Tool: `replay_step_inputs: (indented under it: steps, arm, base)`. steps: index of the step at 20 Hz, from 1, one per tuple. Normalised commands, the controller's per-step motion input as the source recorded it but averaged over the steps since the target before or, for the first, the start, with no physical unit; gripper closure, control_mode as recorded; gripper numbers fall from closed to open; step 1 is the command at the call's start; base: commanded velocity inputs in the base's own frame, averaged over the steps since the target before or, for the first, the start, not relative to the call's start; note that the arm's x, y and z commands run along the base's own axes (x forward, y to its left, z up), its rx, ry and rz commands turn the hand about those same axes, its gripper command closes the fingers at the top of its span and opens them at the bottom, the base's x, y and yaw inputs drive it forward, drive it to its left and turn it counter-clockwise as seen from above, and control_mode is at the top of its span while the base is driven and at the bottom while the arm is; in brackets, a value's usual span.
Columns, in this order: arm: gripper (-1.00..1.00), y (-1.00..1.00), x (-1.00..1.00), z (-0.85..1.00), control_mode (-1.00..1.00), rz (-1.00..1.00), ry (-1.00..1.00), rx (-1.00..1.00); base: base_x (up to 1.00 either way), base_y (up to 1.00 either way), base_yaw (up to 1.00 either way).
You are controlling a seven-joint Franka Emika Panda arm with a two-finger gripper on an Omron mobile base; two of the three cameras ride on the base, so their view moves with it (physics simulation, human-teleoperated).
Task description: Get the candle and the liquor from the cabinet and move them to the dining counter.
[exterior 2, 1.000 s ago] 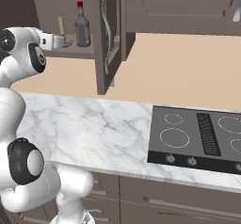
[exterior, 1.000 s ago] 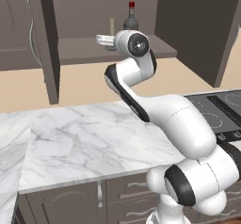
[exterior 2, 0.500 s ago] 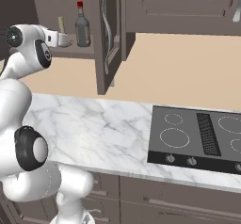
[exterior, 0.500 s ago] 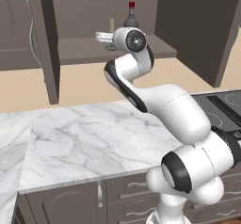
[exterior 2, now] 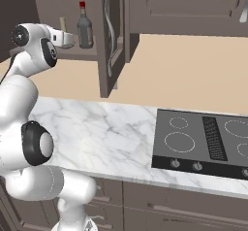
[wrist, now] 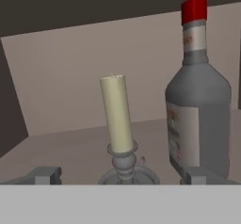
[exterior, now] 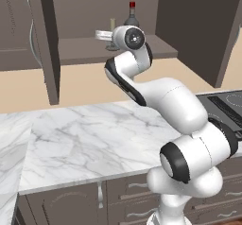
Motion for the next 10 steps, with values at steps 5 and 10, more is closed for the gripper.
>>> replay_step_inputs:
  steps: [5,10]
  arm:
    - [-1.00,0.00,0.02,-0.07,-1.00,0.00,0.00,0.00]
    - [-1.00,0.00,0.03,-0.09,-1.00,0.00,0.00,0.00]
  base:
    - [0.00,0.00,0.00]
    - [0.00,0.00,0.00]
